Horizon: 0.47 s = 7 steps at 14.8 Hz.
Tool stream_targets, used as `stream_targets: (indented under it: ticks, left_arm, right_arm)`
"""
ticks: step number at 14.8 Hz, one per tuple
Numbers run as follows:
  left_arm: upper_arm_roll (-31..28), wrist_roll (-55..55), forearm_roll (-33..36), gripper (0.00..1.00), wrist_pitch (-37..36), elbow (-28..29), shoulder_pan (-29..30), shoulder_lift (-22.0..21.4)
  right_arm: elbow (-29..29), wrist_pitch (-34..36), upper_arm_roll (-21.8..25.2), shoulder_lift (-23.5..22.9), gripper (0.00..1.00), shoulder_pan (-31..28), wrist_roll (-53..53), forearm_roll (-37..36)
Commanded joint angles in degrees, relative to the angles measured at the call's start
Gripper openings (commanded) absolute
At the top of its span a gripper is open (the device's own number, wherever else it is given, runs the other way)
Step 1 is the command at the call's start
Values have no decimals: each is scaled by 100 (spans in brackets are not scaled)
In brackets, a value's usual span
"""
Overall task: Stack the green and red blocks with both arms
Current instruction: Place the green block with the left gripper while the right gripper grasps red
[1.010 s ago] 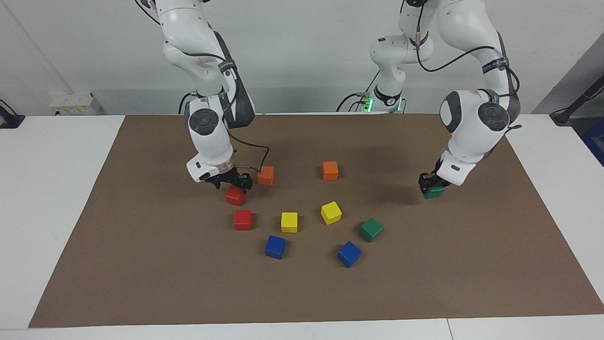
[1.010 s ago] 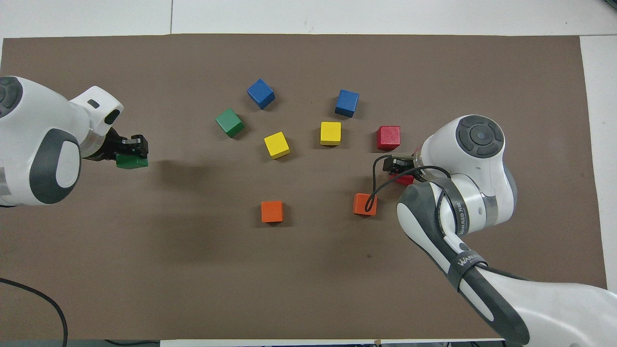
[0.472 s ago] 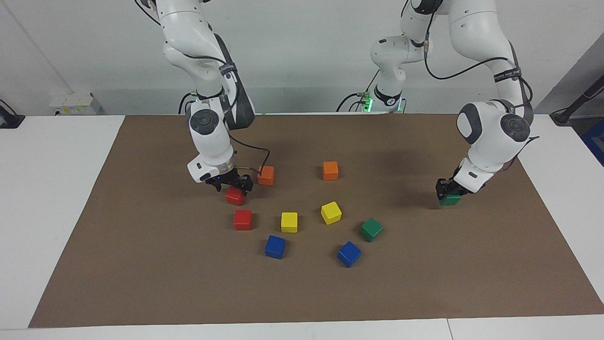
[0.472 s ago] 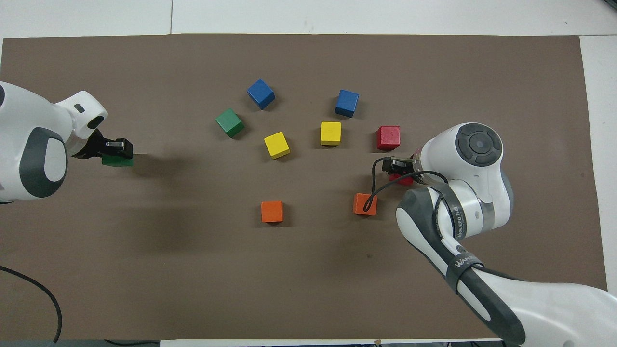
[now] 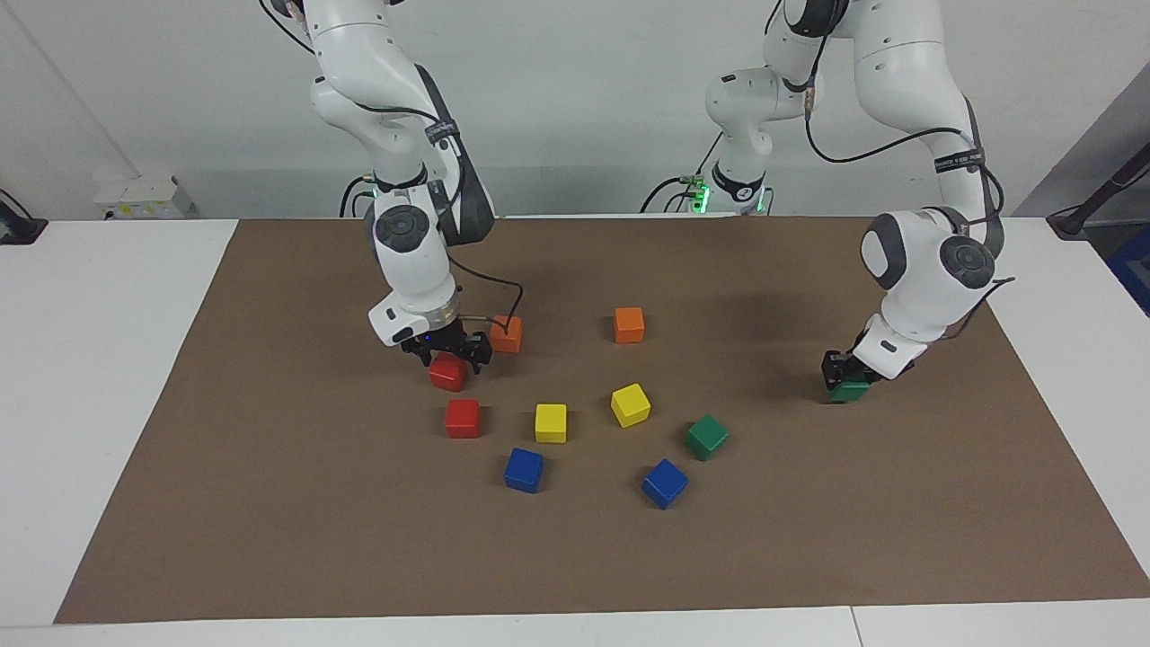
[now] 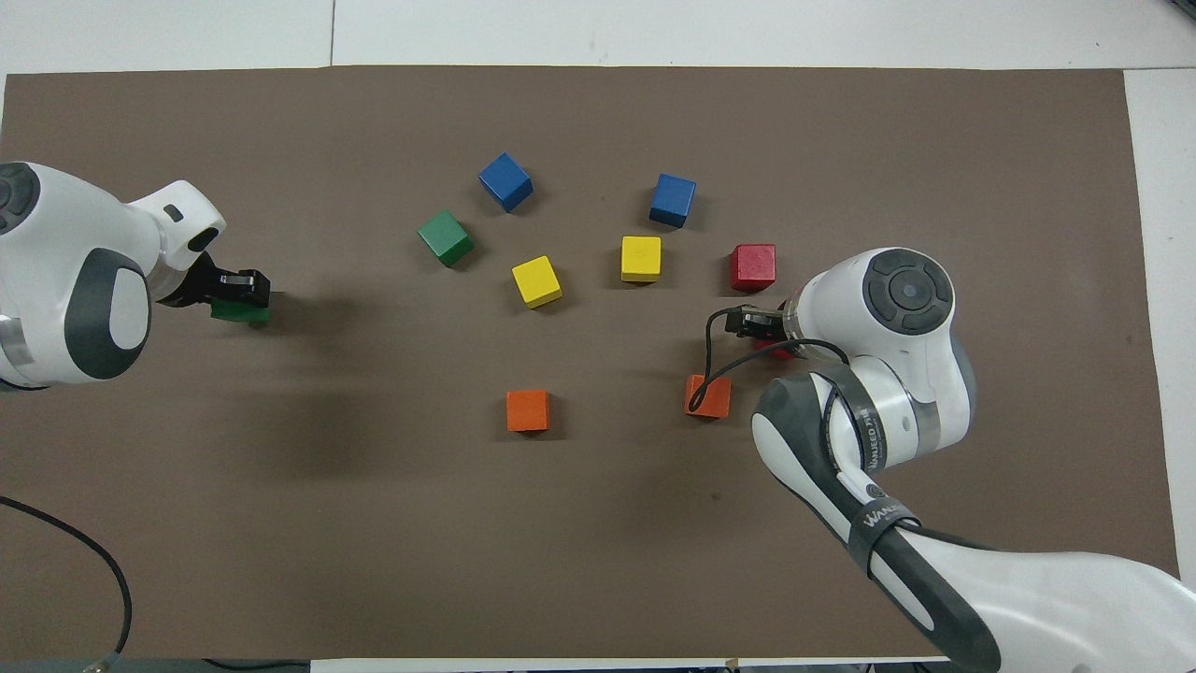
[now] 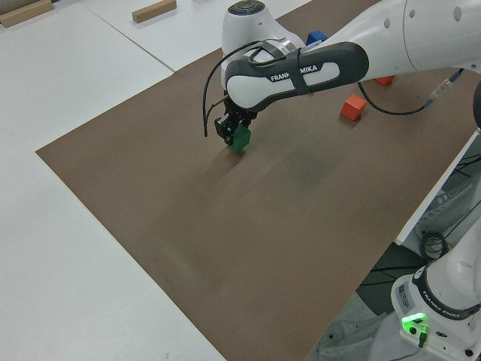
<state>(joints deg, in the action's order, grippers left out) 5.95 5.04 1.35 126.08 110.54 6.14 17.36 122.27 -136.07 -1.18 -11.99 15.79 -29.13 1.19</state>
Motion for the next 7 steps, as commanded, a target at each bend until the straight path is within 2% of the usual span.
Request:
stream_targets:
  ticks: [1, 7]
  left_arm:
    - [2, -142, 85, 0, 75, -15, 1, 66]
    - [-6, -388, 85, 0, 4, 20, 19, 48]
  right_arm:
    - [77, -139, 4, 13, 100, 3, -102, 66]
    - [77, -139, 4, 4, 100, -32, -102, 66]
